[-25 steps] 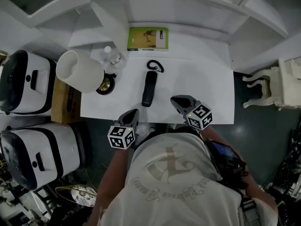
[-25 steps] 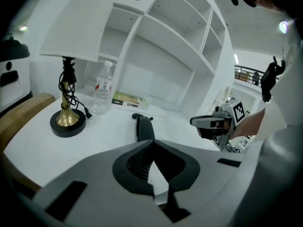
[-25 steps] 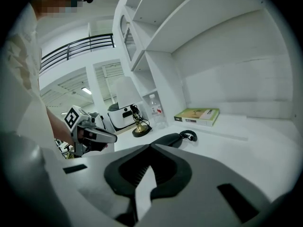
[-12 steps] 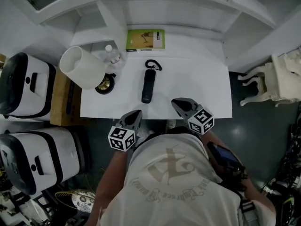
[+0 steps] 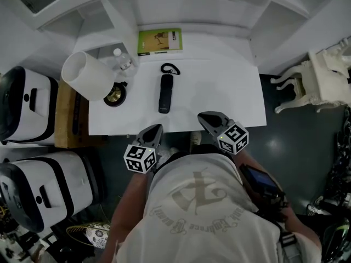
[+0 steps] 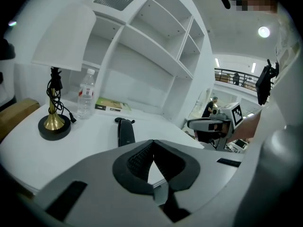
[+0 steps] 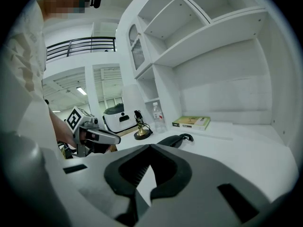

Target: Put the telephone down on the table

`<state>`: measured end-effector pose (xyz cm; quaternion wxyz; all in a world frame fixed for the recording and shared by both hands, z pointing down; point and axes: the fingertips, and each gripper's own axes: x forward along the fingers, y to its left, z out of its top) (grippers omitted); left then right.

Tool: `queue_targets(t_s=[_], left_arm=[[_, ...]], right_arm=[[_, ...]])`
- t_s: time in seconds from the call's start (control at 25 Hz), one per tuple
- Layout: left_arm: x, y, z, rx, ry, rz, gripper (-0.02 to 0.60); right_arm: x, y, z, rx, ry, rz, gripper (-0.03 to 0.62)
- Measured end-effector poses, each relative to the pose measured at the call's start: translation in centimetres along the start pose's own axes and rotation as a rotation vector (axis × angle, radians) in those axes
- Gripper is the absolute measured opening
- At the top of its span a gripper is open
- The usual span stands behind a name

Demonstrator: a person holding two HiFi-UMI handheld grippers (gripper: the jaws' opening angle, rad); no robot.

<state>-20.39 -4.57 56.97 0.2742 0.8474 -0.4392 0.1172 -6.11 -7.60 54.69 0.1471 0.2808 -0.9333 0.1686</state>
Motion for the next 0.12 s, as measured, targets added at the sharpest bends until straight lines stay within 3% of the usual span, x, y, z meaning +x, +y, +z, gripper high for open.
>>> queue_targets(t_s=[0.12], left_arm=[[-0.26,-0.01,-0.18,-0.003,0.000,0.011,0.011]], right_arm=[[-0.37,0.26,-0.03,-0.002,-0.001,0.000,0.017]])
